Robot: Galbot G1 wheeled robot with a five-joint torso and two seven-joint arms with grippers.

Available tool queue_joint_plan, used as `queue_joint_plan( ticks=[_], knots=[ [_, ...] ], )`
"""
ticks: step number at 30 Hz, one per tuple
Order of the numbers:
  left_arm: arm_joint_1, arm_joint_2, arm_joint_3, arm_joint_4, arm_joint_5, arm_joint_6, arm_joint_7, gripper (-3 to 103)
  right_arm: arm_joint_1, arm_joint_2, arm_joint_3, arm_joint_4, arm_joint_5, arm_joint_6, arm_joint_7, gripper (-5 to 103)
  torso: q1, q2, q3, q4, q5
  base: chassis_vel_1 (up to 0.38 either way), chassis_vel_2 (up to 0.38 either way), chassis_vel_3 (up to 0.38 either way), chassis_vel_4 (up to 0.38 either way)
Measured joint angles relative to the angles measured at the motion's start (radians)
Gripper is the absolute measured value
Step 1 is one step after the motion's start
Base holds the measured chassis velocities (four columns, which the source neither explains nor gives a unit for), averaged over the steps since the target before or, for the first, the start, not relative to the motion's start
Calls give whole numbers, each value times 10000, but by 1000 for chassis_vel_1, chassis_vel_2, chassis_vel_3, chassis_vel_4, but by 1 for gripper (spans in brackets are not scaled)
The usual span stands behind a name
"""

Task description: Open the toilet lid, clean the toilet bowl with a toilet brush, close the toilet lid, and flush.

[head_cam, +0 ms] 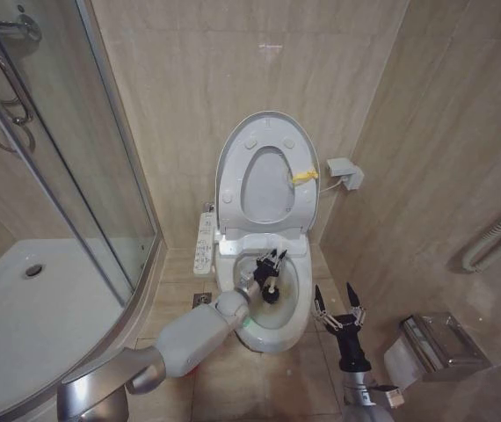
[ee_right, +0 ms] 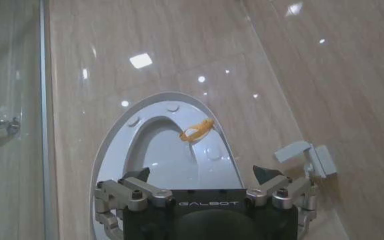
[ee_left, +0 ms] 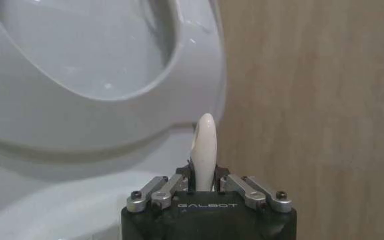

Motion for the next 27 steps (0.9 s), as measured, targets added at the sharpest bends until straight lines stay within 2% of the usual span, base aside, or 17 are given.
queue_joint_plan(
  ticks=[2,5,7,8,9,11,13,17,22,26,27],
  knots=[
    [-87,8,92,12,-21,-46,173,21,1,18,22,-2,0,-4,0,100,1,0,1,1,0,0,0,0,0],
    [-906,3,550,-155,-573,-348,1222,21,12,134,148,-1,-3,-16,-6,100,1,-1,1,-9,-1,0,0,0,0],
    [-1304,-86,722,-96,-868,-451,1683,21,13,222,213,13,-3,-27,-11,100,0,0,0,-13,0,0,0,0,0],
    [-1304,-86,722,-96,-868,-451,1683,21,13,222,213,13,-3,-27,-11,100,0,0,0,-13,0,0,0,0,0],
    [-1484,-174,867,93,-1100,-519,2012,21,14,325,263,17,-3,-34,-19,100,1,1,-1,-14,1,0,0,0,0],
    [-1502,-225,994,274,-1221,-553,2176,21,14,395,295,10,-3,-37,-26,100,1,0,0,-14,0,0,0,0,0],
    [-1405,-267,1271,651,-1360,-639,2503,21,14,532,363,-67,-3,-39,-41,100,2,-1,1,-5,0,0,0,0,0],
    [-1436,-270,1489,545,-1649,-645,2465,21,-19,696,451,-99,-11,-28,-98,100,1,-1,2,2,0,0,0,0,0],
    [-1841,-199,1381,-485,-2027,-517,1965,21,-152,816,588,6,-92,-3,-143,100,0,1,-3,-14,-1,0,0,0,0],
    [-1667,-161,1392,-69,-1845,-570,1935,21,-257,859,661,34,-107,71,-178,100,1,0,-1,-10,0,0,0,0,0],
    [-1503,-167,1395,184,-1742,-603,1940,21,-304,863,679,38,-108,116,-218,100,0,0,0,-1,1,0,0,0,0]
  ],
)
